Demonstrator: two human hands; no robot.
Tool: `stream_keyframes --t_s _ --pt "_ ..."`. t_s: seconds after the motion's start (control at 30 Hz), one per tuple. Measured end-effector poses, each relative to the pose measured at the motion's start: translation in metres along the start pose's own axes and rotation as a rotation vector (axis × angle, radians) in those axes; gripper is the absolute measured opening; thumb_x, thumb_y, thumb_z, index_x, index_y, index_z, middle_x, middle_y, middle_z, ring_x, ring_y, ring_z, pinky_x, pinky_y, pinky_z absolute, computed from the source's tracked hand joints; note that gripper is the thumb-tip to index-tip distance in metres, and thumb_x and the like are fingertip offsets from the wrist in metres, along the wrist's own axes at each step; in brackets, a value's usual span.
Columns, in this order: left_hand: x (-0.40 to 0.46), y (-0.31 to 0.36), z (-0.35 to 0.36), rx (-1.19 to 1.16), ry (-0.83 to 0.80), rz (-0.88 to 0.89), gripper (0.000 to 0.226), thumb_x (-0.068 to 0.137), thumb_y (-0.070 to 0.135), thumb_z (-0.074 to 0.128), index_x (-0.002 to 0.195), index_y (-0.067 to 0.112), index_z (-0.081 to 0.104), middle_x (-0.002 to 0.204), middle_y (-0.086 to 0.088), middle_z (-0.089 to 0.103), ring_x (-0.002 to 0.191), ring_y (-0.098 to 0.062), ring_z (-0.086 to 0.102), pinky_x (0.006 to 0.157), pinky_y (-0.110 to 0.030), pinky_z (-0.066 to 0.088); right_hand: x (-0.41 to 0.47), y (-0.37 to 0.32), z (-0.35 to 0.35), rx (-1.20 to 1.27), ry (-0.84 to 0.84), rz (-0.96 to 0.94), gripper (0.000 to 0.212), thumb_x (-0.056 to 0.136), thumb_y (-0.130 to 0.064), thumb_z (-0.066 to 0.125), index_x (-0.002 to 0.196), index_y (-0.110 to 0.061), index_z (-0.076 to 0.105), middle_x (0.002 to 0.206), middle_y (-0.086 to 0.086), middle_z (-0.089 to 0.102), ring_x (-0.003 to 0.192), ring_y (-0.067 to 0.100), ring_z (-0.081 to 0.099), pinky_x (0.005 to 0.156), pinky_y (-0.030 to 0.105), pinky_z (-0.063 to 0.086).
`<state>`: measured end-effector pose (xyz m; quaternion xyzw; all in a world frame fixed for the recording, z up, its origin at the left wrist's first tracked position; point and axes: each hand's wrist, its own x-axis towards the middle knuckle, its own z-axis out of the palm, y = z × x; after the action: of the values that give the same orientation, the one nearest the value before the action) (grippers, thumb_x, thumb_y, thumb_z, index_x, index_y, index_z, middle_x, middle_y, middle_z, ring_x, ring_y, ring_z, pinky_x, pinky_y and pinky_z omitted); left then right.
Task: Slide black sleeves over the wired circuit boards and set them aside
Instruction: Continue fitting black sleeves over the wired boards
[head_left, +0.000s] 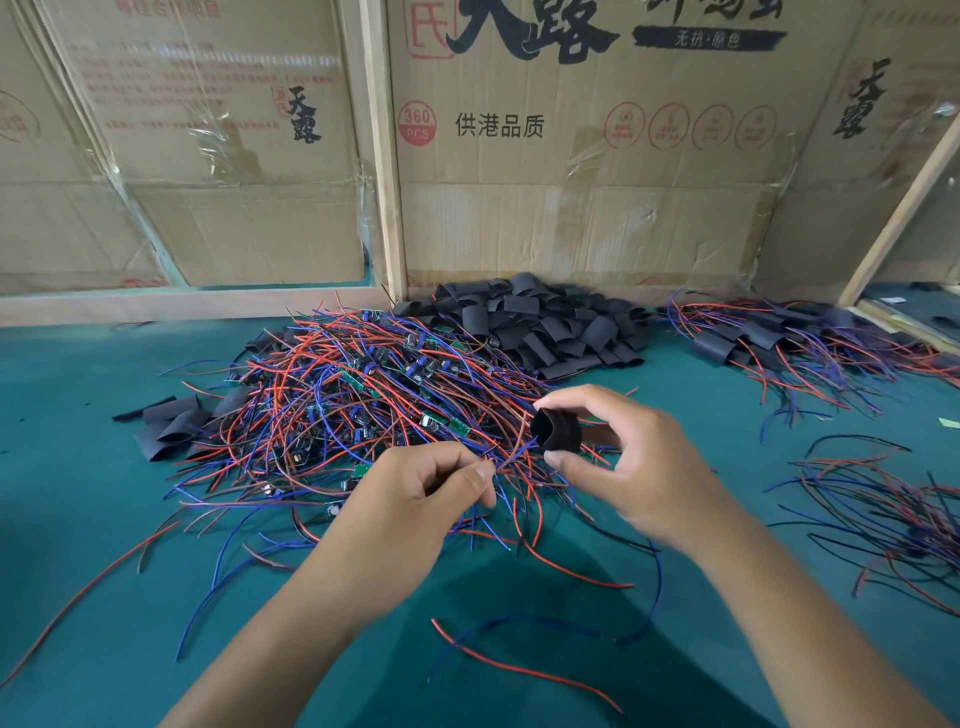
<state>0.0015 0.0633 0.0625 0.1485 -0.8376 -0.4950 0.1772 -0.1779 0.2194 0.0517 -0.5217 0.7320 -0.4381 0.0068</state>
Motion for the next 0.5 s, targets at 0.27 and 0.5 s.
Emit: stream_keyframes --t_s 0.27,0.5 --pt "-0.0005 0.0001 0.0011 0.005 -0.039 0.000 0.031 0.099 0.033 0.056 0.074 0.018 0.066 0.046 0.008 0.023 0.041 -0.009 0.017 0.040 -0.019 0.017 0.0005 -0.0058 0.0022 0.030 0.027 -0.027 0.037 0.084 -0.016 0.072 0.118 -0.029 0.064 0.117 -0.016 0.066 0.113 0.012 0.062 0.099 0.034 0.048" --pt "0.0014 -0.0044 0.0047 0.028 -0.096 0.011 0.030 0.098 0.029 0.057 0.071 0.022 0.066 0.053 0.003 0.025 0.047 -0.014 0.019 0.044 -0.026 0.017 -0.0007 -0.0105 0.0004 -0.087 0.005 -0.198 0.045 0.081 0.000 0.073 0.122 -0.019 0.067 0.126 -0.009 0.064 0.124 0.008 0.057 0.106 0.025 0.042"
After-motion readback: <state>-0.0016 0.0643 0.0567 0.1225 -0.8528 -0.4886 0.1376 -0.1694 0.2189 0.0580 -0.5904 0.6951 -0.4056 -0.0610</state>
